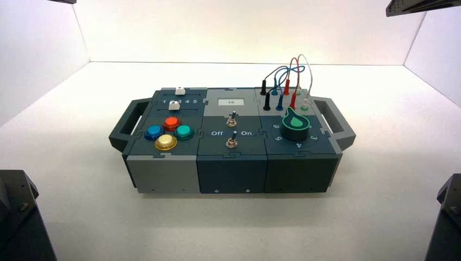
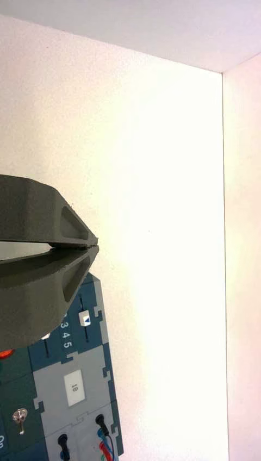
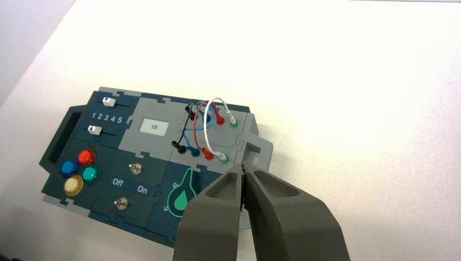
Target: Move the top slider to position 5.
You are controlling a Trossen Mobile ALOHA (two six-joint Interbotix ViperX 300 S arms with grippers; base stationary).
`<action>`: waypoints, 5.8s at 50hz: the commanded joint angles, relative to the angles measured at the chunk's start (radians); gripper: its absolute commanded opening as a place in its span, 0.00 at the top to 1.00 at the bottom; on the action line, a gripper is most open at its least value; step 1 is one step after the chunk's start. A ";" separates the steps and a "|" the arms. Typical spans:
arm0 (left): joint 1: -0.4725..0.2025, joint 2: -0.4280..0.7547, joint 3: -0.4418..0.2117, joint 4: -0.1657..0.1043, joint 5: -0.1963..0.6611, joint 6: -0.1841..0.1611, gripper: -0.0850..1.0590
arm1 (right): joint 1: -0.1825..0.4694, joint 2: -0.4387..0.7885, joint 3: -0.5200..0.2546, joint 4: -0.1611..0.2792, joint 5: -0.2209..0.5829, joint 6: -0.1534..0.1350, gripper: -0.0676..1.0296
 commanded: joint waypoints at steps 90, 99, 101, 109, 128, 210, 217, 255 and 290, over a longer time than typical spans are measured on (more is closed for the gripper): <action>-0.282 0.799 -0.420 -0.008 0.221 0.005 0.95 | 0.003 0.048 -0.017 0.009 -0.003 -0.002 0.96; -0.282 0.845 -0.431 -0.008 0.221 0.011 0.95 | 0.003 0.046 -0.017 0.009 -0.002 -0.002 0.96; -0.282 0.854 -0.433 -0.008 0.219 0.015 0.95 | 0.003 0.046 -0.017 0.009 -0.002 -0.002 0.96; -0.282 0.877 -0.439 -0.005 0.213 0.023 0.95 | 0.003 0.046 -0.017 0.009 -0.002 -0.003 0.96; -0.282 0.907 -0.491 -0.002 0.215 0.029 0.95 | 0.003 0.044 -0.017 0.008 -0.002 -0.002 0.96; -0.341 0.977 -0.512 -0.003 0.221 0.031 0.95 | 0.003 0.041 -0.017 0.008 -0.002 -0.002 0.96; -0.350 0.979 -0.518 -0.003 0.221 0.032 0.95 | 0.003 0.041 -0.017 0.008 -0.002 -0.002 0.96; -0.390 1.017 -0.549 -0.003 0.227 0.034 0.95 | 0.003 0.041 -0.017 0.008 -0.002 -0.002 0.96; -0.423 1.032 -0.566 -0.002 0.235 0.032 0.95 | 0.003 0.041 -0.017 0.008 -0.002 -0.002 0.96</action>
